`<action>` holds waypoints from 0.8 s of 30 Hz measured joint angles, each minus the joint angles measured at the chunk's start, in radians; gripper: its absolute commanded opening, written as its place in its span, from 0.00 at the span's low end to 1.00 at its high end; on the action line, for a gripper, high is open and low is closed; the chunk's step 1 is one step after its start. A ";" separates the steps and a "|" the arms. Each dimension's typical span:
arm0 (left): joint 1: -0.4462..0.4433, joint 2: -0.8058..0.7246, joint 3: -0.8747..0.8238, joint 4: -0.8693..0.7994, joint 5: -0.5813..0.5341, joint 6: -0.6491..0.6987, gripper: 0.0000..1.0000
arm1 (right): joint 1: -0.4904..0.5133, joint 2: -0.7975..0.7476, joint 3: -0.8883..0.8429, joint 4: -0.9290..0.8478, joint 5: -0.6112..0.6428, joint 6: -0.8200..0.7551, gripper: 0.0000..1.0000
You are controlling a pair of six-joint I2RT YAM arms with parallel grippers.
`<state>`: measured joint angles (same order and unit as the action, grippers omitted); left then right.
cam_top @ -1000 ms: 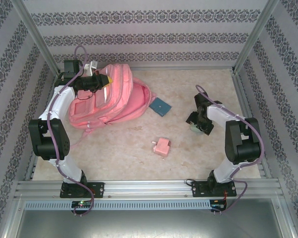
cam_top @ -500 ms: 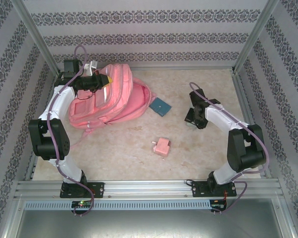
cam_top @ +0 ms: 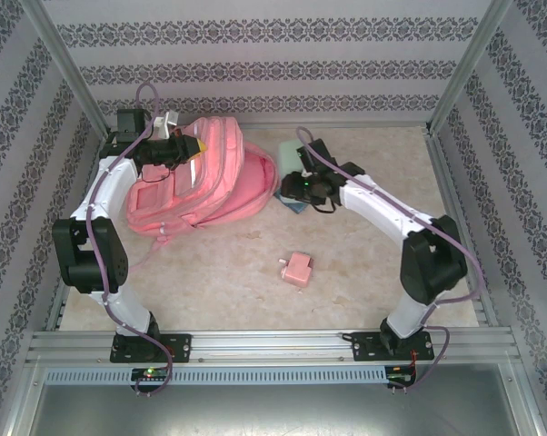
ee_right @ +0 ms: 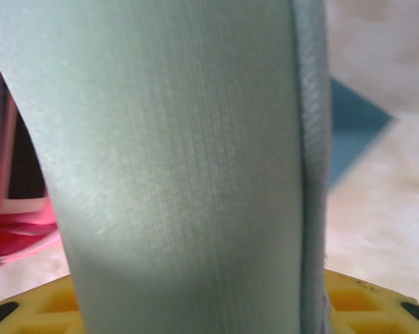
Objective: Pack books, pencil case, and school supplies into a backpack
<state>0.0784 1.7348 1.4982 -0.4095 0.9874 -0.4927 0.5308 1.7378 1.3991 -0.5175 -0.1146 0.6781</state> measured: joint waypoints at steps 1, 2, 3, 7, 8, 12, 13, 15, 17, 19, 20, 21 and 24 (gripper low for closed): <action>0.000 0.000 0.000 0.000 0.000 -0.004 0.00 | 0.012 0.028 0.023 0.013 -0.016 0.005 0.48; 0.000 0.000 0.000 0.001 0.000 -0.007 0.00 | 0.026 0.065 0.051 0.028 -0.035 0.014 0.48; 0.000 0.000 0.000 0.002 0.000 -0.010 0.00 | 0.035 0.091 0.071 0.040 -0.047 0.023 0.48; 0.000 0.000 -0.004 0.015 0.000 -0.024 0.00 | 0.070 0.234 0.190 0.072 -0.099 0.062 0.49; 0.000 0.000 -0.005 0.017 0.000 -0.029 0.00 | 0.077 0.271 0.223 0.078 -0.111 0.074 0.49; 0.000 -0.002 -0.013 0.023 0.000 -0.035 0.00 | 0.095 0.391 0.340 0.090 -0.142 0.114 0.52; 0.000 -0.003 -0.013 0.023 0.000 -0.035 0.00 | 0.096 0.420 0.368 0.092 -0.148 0.127 0.52; 0.000 -0.005 -0.013 0.023 0.000 -0.035 0.00 | 0.102 0.468 0.418 0.090 -0.157 0.140 0.58; 0.000 -0.007 -0.013 0.023 -0.001 -0.035 0.00 | 0.109 0.517 0.475 0.077 -0.164 0.154 0.61; 0.000 -0.008 -0.013 0.023 -0.001 -0.035 0.00 | 0.113 0.555 0.520 0.067 -0.167 0.162 0.65; 0.000 -0.008 -0.013 0.022 -0.001 -0.035 0.00 | 0.113 0.571 0.539 0.063 -0.169 0.164 0.68; 0.000 -0.008 -0.013 0.022 -0.001 -0.035 0.00 | 0.115 0.585 0.553 0.060 -0.172 0.167 0.73; 0.000 -0.008 -0.013 0.021 -0.002 -0.034 0.00 | 0.120 0.602 0.563 0.052 -0.181 0.180 0.77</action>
<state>0.0784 1.7267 1.4849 -0.3885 0.9859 -0.5270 0.6506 2.3398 1.9625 -0.4656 -0.2955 0.8577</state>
